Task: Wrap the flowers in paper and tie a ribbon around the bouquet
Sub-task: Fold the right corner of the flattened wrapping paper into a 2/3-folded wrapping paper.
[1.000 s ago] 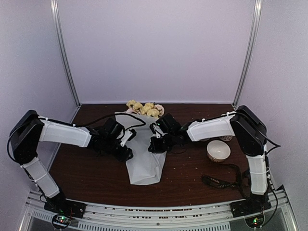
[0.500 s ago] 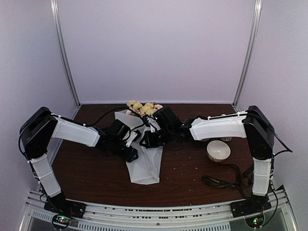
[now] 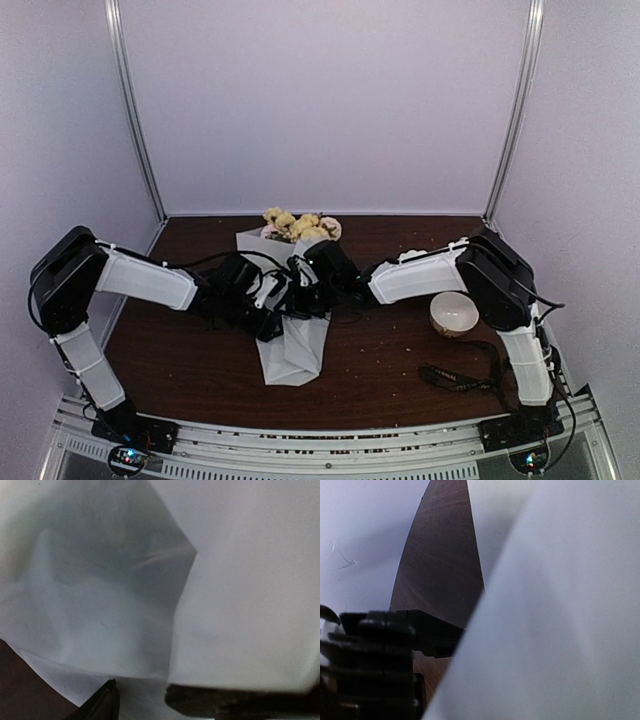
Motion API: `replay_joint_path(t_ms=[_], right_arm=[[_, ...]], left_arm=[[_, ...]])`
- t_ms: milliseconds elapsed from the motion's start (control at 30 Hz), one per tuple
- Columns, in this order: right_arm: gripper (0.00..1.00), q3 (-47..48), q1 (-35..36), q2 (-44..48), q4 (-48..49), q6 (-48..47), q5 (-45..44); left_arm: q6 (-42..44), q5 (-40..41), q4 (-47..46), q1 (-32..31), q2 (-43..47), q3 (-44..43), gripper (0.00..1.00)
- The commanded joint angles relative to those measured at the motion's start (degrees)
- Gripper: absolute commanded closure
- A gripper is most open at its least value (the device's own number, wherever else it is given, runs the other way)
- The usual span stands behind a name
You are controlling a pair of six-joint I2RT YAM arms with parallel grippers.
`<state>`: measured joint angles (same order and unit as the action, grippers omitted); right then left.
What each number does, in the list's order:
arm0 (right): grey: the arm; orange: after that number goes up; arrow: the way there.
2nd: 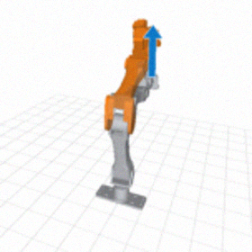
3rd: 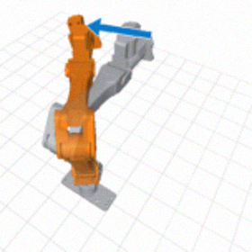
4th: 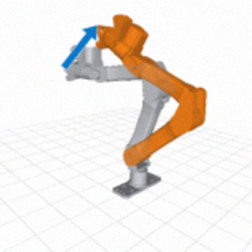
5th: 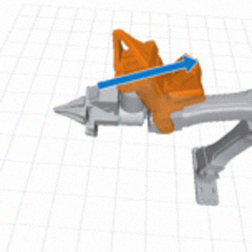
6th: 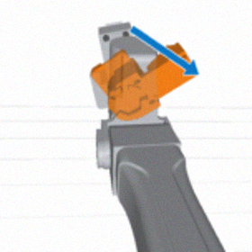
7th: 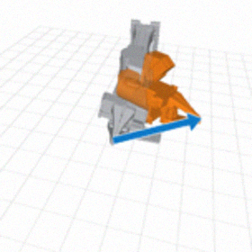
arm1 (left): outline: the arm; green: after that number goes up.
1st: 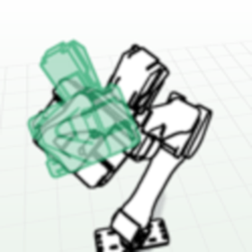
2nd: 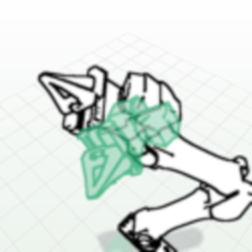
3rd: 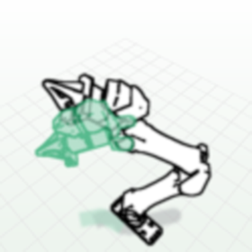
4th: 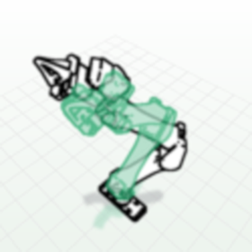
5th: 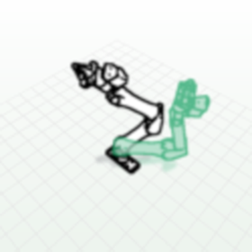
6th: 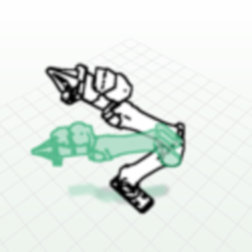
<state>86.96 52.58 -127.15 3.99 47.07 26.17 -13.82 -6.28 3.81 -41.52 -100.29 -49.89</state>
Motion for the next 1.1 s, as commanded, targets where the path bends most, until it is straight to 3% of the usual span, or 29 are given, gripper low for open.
replay_joint_path(t_ms=[0,300,500,600,767,900,1067], right_arm=[[1.00,0.58,-0.92,-2.74,-1.85,4.75,0.39],[1.00,1.97,-1.07,-1.84,-4.50,4.23,-2.81],[1.00,2.07,-0.86,-0.98,-4.29,4.52,-4.81],[1.00,2.23,-0.75,-0.83,-4.25,4.48,-5.42],[1.00,1.87,-0.72,-0.35,-4.09,4.30,-5.60],[1.00,1.63,-0.54,0.33,-3.68,4.08,-5.50],[1.00,1.57,-0.46,2.13,-3.77,2.70,-6.23]], left_arm=[[1.17,-4.16,0.65,-0.49,8.04,0.76,0.29],[-1.52,-6.79,9.57,-0.14,18.31,0.15,0.27],[-6.78,-16.24,15.14,-0.50,14.02,-2.16,0.18],[-7.14,-18.17,14.55,-1.29,13.60,-3.02,0.10],[-7.60,-18.49,14.97,-1.99,10.43,-4.03,0.06],[-7.13,-20.18,15.52,-1.99,5.56,-6.38,0.14],[-7.32,-18.67,15.88,-1.59,4.47,-7.29,0.45]])
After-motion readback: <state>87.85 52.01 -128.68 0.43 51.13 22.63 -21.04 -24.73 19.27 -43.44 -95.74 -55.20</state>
